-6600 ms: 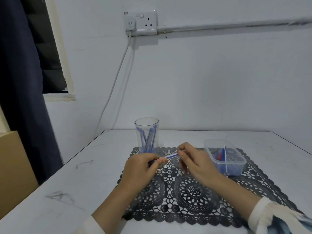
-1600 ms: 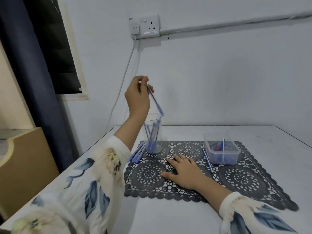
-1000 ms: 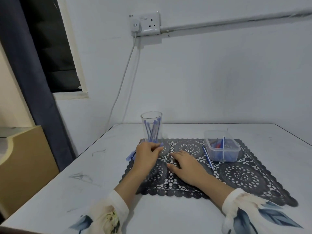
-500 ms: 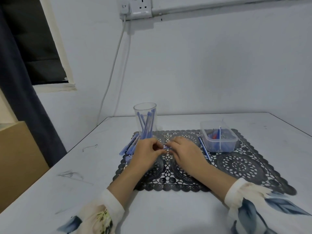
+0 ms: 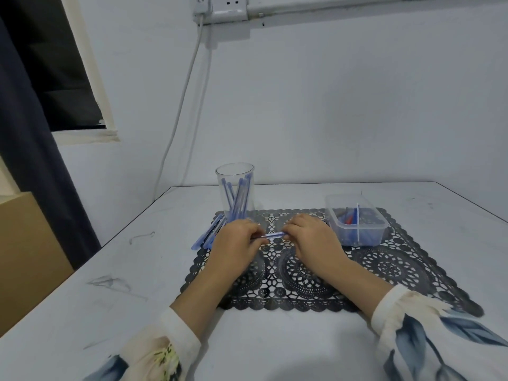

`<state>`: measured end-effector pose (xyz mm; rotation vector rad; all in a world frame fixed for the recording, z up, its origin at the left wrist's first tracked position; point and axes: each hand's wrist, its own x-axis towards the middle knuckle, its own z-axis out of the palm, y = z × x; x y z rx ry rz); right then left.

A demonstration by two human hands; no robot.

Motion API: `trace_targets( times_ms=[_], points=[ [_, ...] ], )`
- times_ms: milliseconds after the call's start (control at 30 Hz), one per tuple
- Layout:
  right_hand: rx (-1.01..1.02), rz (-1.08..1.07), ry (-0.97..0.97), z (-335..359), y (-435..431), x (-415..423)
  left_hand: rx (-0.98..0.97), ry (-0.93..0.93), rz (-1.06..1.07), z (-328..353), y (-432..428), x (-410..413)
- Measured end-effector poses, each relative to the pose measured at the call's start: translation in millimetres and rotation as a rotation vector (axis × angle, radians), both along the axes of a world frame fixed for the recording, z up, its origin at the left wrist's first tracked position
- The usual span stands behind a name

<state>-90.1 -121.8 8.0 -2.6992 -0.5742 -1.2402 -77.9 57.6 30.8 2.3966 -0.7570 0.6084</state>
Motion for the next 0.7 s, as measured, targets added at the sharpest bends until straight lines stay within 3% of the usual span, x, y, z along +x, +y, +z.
trace_targets(
  times_ms=[267,533,700],
  points=[
    [-0.096,-0.042,-0.039,2.0,-3.9,-2.1,-0.056,0.052,-0.045,2.3,-4.2,-3.2],
    [-0.109,-0.014,-0.164,1.2,-7.9,-1.7,0.07,0.179,-0.01,3.7,-7.2,-8.0],
    [-0.1,0.005,-0.183,-0.4,-0.2,-0.7,0.134,0.143,0.061,2.1,-1.9,-5.2]
  ],
)
